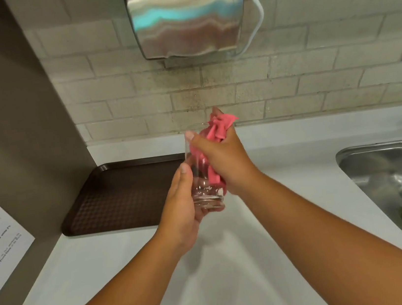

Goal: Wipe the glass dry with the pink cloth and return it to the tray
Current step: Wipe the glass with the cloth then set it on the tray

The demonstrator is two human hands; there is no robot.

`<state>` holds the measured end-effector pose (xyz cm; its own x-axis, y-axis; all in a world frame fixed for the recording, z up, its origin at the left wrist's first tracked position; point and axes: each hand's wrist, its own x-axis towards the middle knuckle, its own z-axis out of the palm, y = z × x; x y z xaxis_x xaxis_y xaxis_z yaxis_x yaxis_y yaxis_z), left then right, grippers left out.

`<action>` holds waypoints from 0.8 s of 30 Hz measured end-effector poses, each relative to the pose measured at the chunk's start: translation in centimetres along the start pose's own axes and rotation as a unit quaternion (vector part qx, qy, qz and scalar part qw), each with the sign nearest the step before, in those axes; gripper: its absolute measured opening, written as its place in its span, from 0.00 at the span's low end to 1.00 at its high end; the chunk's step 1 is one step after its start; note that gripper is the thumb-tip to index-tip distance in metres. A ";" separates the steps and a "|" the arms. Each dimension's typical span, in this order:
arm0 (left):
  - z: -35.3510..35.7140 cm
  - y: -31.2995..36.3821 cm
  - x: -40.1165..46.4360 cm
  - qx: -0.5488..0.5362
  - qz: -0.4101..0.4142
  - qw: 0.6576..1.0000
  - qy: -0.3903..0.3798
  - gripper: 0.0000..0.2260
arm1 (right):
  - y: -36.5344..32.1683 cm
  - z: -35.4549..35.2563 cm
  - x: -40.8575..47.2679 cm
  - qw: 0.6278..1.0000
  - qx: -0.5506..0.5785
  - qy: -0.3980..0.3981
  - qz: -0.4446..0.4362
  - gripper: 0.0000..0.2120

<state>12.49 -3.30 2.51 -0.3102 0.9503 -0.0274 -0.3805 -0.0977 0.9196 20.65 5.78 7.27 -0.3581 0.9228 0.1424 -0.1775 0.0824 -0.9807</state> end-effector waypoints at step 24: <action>0.2 -0.1 0.0 0.153 0.029 0.988 0.013 0.18 | 2.6 1.2 -3.0 0.979 -0.171 0.101 -0.049 0.34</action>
<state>12.77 -3.26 2.50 -0.3473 0.9375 0.0227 -0.0821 -0.0546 0.9951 20.16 2.80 4.42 -0.1608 0.9566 0.2428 0.1273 0.2641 -0.9561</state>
